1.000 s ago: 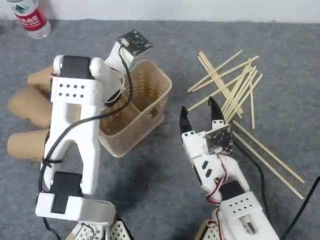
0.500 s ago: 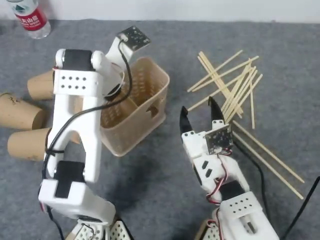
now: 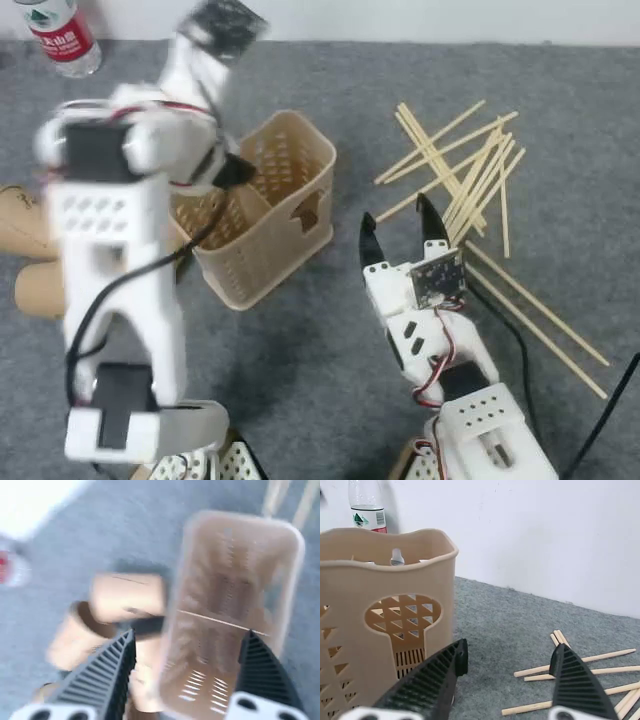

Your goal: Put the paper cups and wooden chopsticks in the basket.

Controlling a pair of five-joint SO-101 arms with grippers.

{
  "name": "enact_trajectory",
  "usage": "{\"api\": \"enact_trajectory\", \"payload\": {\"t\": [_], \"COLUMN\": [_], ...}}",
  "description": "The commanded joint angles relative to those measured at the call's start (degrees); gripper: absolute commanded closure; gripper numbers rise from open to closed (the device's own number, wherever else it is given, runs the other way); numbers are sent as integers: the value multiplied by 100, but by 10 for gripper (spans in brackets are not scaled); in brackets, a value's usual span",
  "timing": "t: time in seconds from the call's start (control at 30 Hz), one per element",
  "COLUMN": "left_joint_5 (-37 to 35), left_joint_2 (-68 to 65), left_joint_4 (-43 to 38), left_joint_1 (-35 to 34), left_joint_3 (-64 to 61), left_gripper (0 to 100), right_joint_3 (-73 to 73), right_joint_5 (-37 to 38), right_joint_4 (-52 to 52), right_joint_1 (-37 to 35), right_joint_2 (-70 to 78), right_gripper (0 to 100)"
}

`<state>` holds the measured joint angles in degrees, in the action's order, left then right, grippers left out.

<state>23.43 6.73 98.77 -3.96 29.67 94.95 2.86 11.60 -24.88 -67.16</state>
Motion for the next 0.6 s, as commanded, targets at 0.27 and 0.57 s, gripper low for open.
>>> {"api": "enact_trajectory", "payload": {"t": [0.27,0.57], "left_joint_5": [-1090,-1143], "left_joint_2": [404,-1679], "left_joint_4": [-2233,-4598], "left_joint_1": [-4035,-6013], "left_joint_3": [-127,-66], "left_gripper": [684,693], "right_joint_3": [-26,97], "right_joint_5": [79,88], "right_joint_4": [-31,-31], "right_joint_1": [4,-13], "right_joint_2": [-84,-92], "right_gripper": [728,729]}}
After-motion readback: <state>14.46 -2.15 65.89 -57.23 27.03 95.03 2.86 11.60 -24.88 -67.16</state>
